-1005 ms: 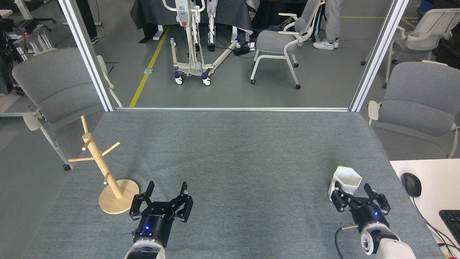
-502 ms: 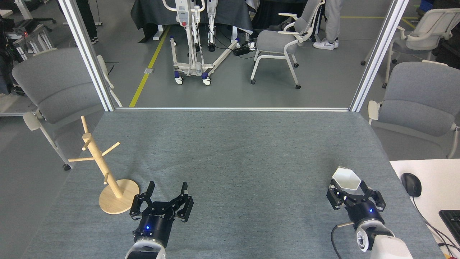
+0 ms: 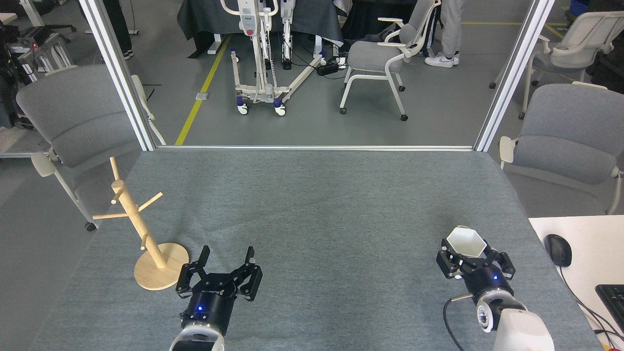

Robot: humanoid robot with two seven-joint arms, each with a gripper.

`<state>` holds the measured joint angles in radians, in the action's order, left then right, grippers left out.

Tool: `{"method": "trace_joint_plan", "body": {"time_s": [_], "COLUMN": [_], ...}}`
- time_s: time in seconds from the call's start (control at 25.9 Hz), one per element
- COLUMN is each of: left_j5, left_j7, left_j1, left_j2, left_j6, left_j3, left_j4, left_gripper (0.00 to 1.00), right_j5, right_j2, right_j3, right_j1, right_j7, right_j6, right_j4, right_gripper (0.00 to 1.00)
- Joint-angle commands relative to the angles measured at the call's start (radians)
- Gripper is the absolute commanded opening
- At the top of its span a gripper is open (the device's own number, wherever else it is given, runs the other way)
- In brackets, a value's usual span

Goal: Hang cup on storage rack

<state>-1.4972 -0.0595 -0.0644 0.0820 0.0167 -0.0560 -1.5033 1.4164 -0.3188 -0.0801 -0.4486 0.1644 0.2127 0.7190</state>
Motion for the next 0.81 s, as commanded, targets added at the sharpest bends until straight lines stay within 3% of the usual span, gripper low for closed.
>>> {"method": "trace_joint_plan", "body": {"time_s": [0.0,0.35,0.66,0.73,0.77], "left_j5": [0.000,0.000,0.000,0.000,0.000], "left_j7": [0.000,0.000,0.000,0.000,0.000], "left_j1": [0.000,0.000,0.000,0.000,0.000], "left_j2": [-0.001,-0.001,0.001,0.001,0.001], "left_j6": [0.000,0.000,0.000,0.002,0.002], "left_j3": [0.001,-0.001,-0.001,-0.001,-0.001], "left_j4": [-0.002,-0.002,0.000,0.000,0.000], "left_gripper": [0.99,0.99,0.99,0.99,1.00], "right_j5": [0.001,0.009,0.016,0.010,0.006], "right_j2": [0.003,0.000,0.006,0.006,0.004], "right_j3": [0.009,0.071,0.072,0.072,0.071], "right_j1": [-0.016,-0.090,-0.087,-0.087,-0.088], "right_j7": [-0.003,-0.002,-0.002,-0.002,-0.002], "right_j6": [-0.016,-0.064,-0.062,-0.062,-0.059], "right_j4": [-0.029,-0.121,-0.121,-0.119,-0.118], "right_gripper": [1.00,1.00,0.99,0.92,0.84]}}
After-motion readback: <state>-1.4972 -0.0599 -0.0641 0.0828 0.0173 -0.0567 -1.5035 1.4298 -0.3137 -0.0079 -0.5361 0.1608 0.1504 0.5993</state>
